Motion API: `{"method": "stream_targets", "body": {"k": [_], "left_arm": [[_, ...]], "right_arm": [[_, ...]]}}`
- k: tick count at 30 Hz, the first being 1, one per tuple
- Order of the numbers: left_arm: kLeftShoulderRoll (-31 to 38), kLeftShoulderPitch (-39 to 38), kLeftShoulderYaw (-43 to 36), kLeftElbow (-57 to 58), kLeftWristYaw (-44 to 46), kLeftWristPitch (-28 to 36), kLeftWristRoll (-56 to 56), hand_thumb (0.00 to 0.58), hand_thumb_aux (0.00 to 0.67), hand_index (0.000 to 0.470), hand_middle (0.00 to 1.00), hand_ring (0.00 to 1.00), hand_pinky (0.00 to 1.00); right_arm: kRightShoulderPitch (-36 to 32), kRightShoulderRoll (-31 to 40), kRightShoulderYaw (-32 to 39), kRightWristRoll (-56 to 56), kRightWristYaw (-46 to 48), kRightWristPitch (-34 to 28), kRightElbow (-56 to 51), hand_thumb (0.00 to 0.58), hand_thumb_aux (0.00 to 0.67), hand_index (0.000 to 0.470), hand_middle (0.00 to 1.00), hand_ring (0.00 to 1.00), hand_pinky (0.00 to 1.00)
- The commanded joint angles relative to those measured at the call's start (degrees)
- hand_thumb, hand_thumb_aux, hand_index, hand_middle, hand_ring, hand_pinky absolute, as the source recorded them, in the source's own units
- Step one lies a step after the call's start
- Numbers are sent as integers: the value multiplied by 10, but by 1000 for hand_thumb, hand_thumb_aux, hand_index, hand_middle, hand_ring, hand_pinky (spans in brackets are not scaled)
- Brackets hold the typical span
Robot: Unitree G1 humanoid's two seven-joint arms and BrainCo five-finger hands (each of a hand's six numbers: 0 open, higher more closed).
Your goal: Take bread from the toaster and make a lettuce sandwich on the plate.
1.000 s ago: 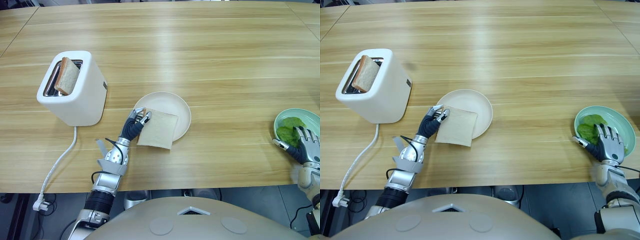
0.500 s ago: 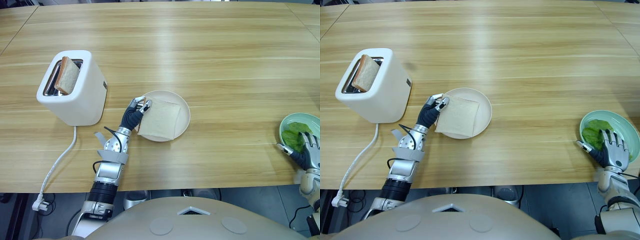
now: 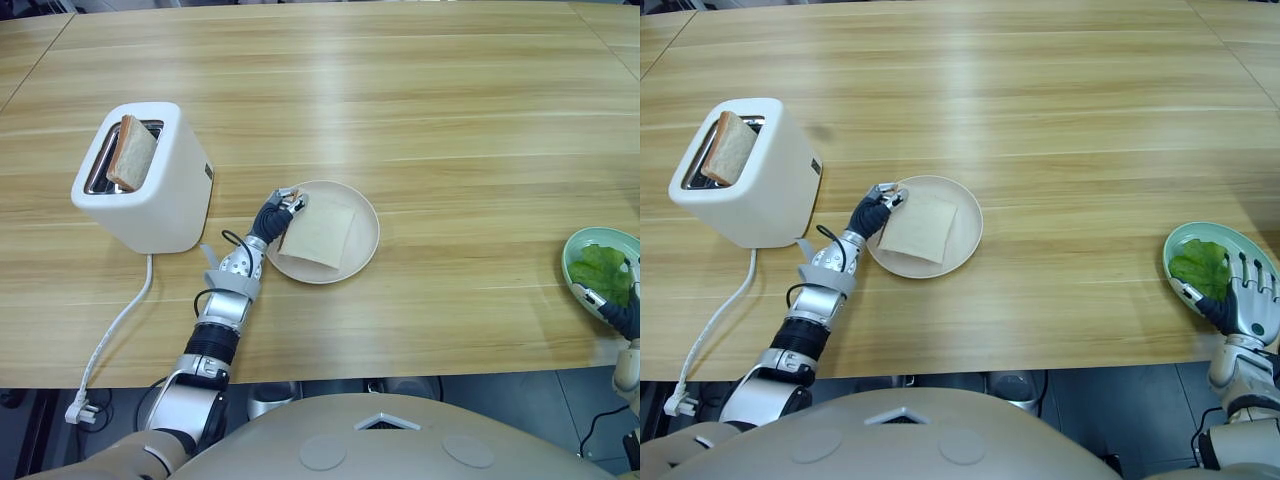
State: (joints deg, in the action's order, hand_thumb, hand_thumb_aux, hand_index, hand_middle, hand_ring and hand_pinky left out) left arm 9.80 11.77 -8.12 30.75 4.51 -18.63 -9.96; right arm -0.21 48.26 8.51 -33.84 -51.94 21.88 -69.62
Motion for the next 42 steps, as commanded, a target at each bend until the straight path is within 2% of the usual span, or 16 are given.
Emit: {"method": "stream_targets", "body": {"k": [1, 4, 5, 6, 7, 14, 15, 16, 17, 18, 20, 21, 22, 35, 38, 42], "left_arm": [[7, 3, -17, 51, -10, -23, -32, 580, 670, 460, 1000, 1000, 1000], [19, -1, -32, 66, -24, -33, -63, 580, 670, 460, 1000, 1000, 1000], [24, -4, -37, 66, -30, -37, -75, 569, 578, 397, 780, 780, 780], [32, -8, -44, 59, -43, -40, -93, 569, 578, 397, 780, 780, 780], [39, -11, -49, 52, -59, -43, -112, 0, 0, 0, 0, 0, 0], [86, -81, -34, -111, -136, -41, -187, 0, 0, 0, 0, 0, 0], [90, -97, -28, -144, -137, -37, -188, 0, 0, 0, 0, 0, 0], [93, -111, -22, -173, -135, -33, -187, 0, 0, 0, 0, 0, 0], [96, -125, -19, -200, -130, -29, -183, 0, 0, 0, 0, 0, 0], [98, -138, -16, -221, -125, -25, -180, 0, 0, 0, 0, 0, 0], [101, -163, -10, -263, -116, -19, -176, 0, 0, 0, 0, 0, 0], [103, -175, -6, -282, -111, -16, -173, 0, 0, 0, 0, 0, 0], [104, -185, -3, -298, -107, -13, -170, 0, 0, 0, 0, 0, 0], [98, -211, 55, -342, -108, -17, -129, 0, 0, 0, 0, 0, 0], [97, -216, 74, -341, -114, -20, -120, 0, 0, 0, 0, 0, 0], [99, -218, 92, -337, -119, -22, -117, 0, 0, 0, 0, 0, 0]], "right_arm": [[7, 12, 1, 5, -13, 5, 13, 0, 0, 0, 0, 0, 0], [5, 16, -2, 10, -13, 5, 18, 0, 0, 0, 0, 0, 0], [2, 17, -1, 11, -9, 3, 18, 0, 0, 0, 0, 0, 0], [-3, 17, 2, 9, -4, 0, 16, 0, 0, 0, 0, 0, 0], [-7, 15, 6, 7, 2, -5, 13, 0, 0, 0, 0, 0, 0], [-42, 6, 31, -1, 82, -60, -34, 0, 0, 0, 0, 0, 0], [-46, 6, 32, 1, 88, -64, -38, 265, 176, 121, 0, 0, 0], [-48, 5, 33, 2, 92, -67, -41, 443, 344, 236, 0, 0, 0], [-52, 5, 34, 3, 96, -69, -43, 487, 402, 276, 0, 0, 0], [-58, 3, 35, 3, 102, -73, -48, 487, 402, 276, 0, 0, 0], [-65, 2, 35, 7, 108, -74, -49, 560, 547, 375, 0, 0, 0], [-69, 1, 36, 7, 113, -74, -50, 560, 547, 375, 0, 0, 0], [-72, 0, 37, 7, 117, -74, -51, 580, 670, 460, 0, 0, 0], [-78, 4, 47, -6, 9, -31, -8, 580, 670, 460, 0, 0, 0], [-68, 12, 56, -37, -48, -1, 106, 580, 670, 460, 0, 0, 0], [-4, 0, 27, -72, -15, -32, 435, 580, 670, 460, 0, 0, 0]]}}
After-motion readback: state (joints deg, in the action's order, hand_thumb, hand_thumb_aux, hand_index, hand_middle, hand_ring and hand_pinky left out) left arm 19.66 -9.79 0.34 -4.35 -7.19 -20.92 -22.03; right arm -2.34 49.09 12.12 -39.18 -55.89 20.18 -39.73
